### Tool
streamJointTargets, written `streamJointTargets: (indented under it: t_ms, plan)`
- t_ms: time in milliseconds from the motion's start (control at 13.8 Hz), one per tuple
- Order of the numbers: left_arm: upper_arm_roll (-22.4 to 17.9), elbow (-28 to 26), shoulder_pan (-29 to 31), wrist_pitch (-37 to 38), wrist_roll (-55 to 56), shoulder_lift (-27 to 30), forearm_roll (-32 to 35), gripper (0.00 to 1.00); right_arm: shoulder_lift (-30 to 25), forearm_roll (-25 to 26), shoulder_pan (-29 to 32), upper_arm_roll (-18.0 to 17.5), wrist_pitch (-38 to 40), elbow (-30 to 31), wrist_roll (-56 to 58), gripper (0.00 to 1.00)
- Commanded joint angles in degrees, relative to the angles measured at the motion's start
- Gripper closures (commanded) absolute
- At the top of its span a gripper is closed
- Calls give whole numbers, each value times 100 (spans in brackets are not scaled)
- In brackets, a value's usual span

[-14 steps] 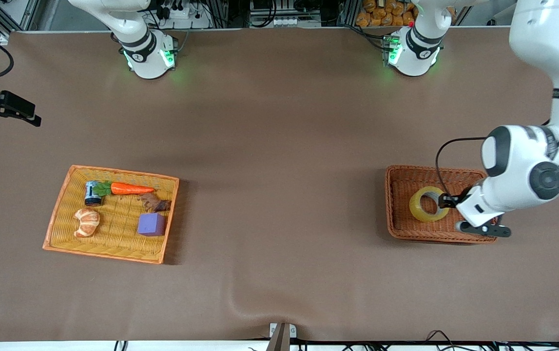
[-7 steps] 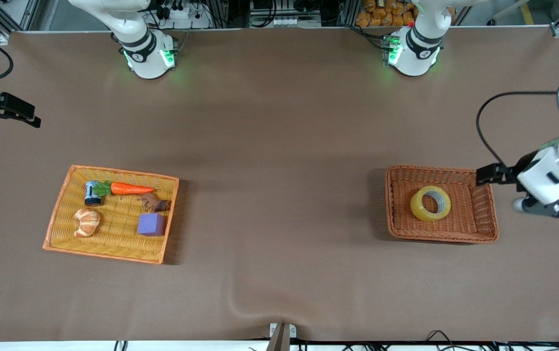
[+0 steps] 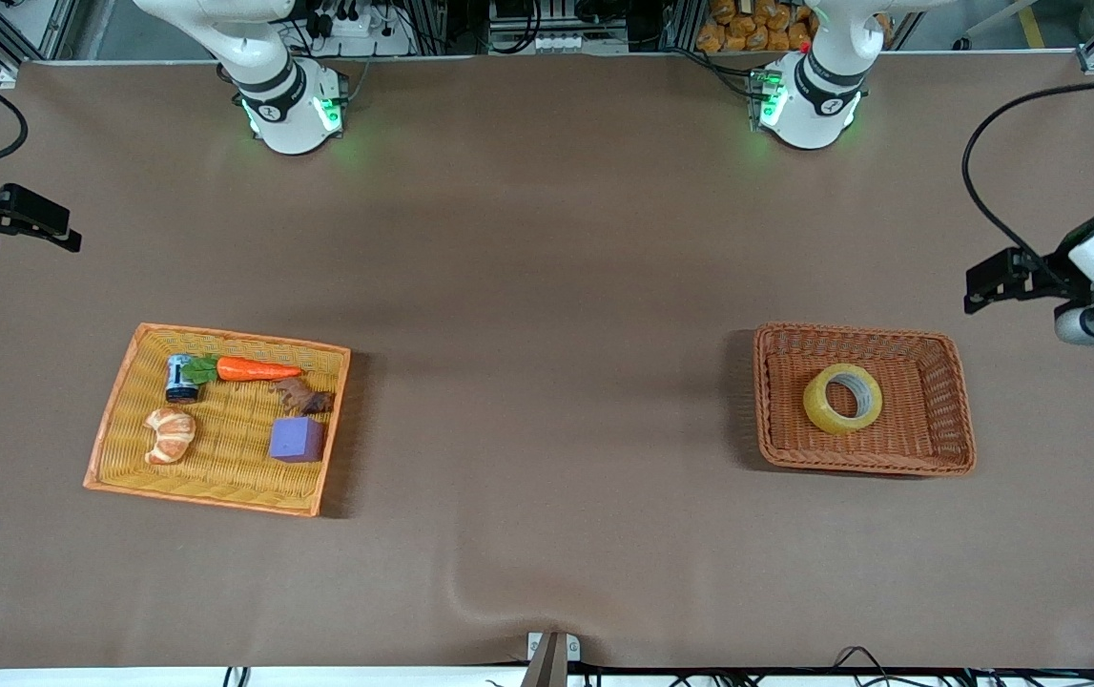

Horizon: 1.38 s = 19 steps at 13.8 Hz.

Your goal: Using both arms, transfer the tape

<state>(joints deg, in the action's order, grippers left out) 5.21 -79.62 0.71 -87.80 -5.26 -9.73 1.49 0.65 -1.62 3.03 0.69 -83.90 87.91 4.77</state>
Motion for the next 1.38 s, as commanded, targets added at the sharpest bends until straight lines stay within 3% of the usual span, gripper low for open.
streamJointTargets:
  t_ms: [0, 363, 508, 654, 1089, 1307]
  plan:
    - [86, -307, 43, 88, 86, 295, 88, 0, 67, 31, 40, -25, 41, -108, 59, 0]
    - [-37, -1133, -149, -334, 288, 1042, -8, 0, 93, 22, 92, -16, 41, -107, 59, 0]
    - [-458, -1213, -588, -325, 367, 1139, -8, 0, 93, 22, 101, -16, 41, -90, 59, 0]
    - [-485, -1564, -616, -361, 376, 1446, 9, 0, 102, -4, 127, -16, 32, -99, 59, 0]
    - [-617, -986, -599, 131, 438, 1202, -8, 0, 111, -48, 110, -16, -144, -55, 59, 0]
    - [-617, -976, -607, 175, 560, 1201, 0, 0, 137, -48, 92, -16, -179, 33, 68, 0]
